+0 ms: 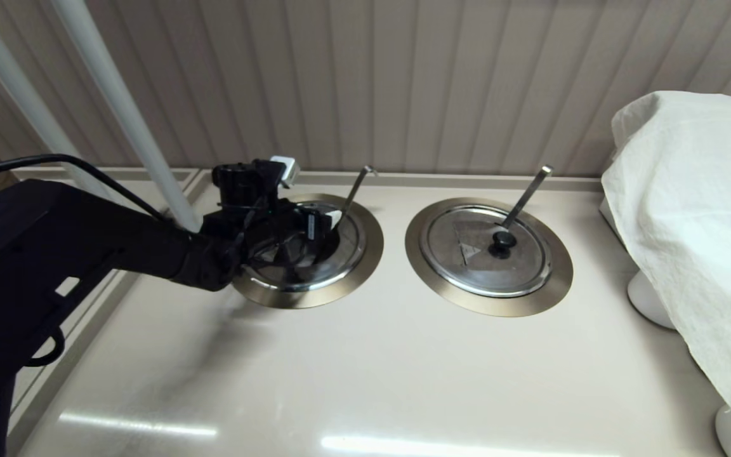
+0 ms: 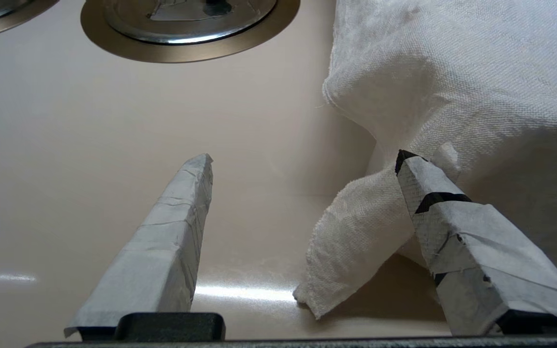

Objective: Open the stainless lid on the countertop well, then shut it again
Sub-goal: Stir with a spoon

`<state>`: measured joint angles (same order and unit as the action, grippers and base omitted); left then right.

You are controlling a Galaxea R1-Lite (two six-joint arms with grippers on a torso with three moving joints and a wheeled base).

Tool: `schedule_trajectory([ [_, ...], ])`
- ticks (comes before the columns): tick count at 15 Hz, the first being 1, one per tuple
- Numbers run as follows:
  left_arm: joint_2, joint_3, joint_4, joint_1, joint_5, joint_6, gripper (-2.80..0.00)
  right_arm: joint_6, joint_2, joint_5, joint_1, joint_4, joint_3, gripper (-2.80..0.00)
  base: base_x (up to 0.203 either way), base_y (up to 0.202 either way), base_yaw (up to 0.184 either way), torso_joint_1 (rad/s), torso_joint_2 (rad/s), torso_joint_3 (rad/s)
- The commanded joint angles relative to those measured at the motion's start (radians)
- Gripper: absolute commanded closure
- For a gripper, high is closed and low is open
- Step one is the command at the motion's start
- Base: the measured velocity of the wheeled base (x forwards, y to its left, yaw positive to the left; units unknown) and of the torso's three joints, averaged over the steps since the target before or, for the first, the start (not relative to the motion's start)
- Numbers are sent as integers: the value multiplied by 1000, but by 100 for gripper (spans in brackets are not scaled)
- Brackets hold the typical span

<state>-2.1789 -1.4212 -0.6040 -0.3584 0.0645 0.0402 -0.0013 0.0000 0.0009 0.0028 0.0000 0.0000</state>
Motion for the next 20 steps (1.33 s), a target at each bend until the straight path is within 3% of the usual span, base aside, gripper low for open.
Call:
schedule_trajectory([
  [1,-74,-38,-3,-15,0,-1,-280,0,0,0,1,0,0,-280,0,0,0,0,0,0],
  [3,-134,-81,-6,-46,-16,-1,-280,0,2,1,0,0,0,-280,0,0,0,0,0,0],
  [6,-204,-117,-126,-61,-46,-2,-280,0,0,1,1,0,0,-280,0,0,0,0,0,0],
  [9,-276,-198,-185,-80,-151,-7,-280,0,2,0,0,0,0,-280,0,0,0,0,0,0],
  [20,-308,-242,-192,-83,-160,-25,-280,0,2,1,1,0,0,-280,0,0,0,0,0,0],
])
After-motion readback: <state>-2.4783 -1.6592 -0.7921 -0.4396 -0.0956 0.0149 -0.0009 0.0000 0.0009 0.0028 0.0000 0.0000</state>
